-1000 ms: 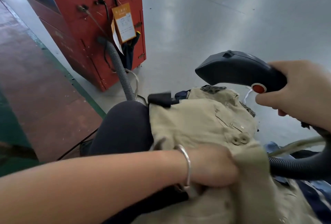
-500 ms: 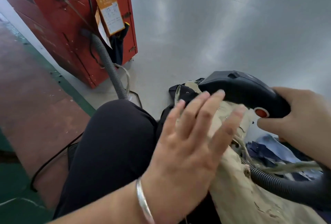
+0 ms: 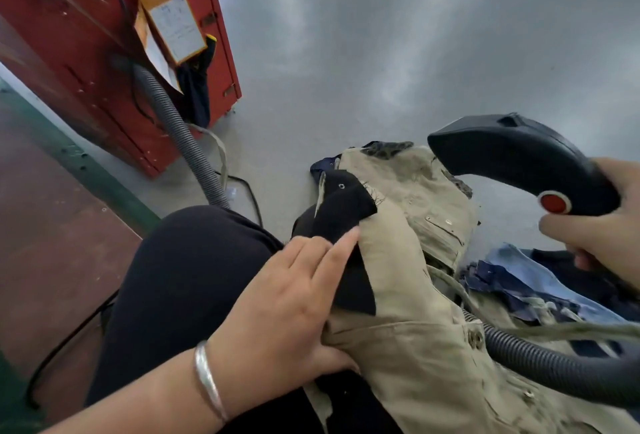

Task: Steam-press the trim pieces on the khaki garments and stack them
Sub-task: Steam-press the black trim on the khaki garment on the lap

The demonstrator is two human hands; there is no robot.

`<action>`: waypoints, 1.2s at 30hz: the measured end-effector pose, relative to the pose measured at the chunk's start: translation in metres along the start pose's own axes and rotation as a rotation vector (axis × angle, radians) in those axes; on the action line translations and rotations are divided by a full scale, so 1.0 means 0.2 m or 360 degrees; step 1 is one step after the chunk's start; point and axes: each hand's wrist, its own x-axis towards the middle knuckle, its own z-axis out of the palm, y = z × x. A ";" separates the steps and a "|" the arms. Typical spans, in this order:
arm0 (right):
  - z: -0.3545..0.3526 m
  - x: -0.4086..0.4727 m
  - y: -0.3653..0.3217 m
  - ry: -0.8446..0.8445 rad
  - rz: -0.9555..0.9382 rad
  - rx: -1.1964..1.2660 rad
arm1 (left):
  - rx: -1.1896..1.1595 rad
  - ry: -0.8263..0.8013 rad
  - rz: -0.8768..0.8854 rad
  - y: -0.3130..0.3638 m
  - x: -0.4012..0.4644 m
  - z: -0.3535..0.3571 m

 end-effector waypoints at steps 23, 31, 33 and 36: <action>0.36 0.12 -0.58 -0.0444 -0.0141 -0.0478 | 0.0136 0.0098 0.0335 0.12 0.00 0.09; 0.25 0.22 -0.55 -0.0380 -0.0050 -0.0171 | -0.0026 0.0057 0.0168 0.20 -0.10 0.12; 0.17 0.13 -0.53 -0.0370 -0.0123 -0.0159 | -0.0197 0.0078 0.0036 0.22 -0.09 0.09; 0.11 -0.04 -0.48 -0.0364 -0.0204 -0.0300 | -0.0147 0.0021 -0.0152 0.21 -0.01 0.02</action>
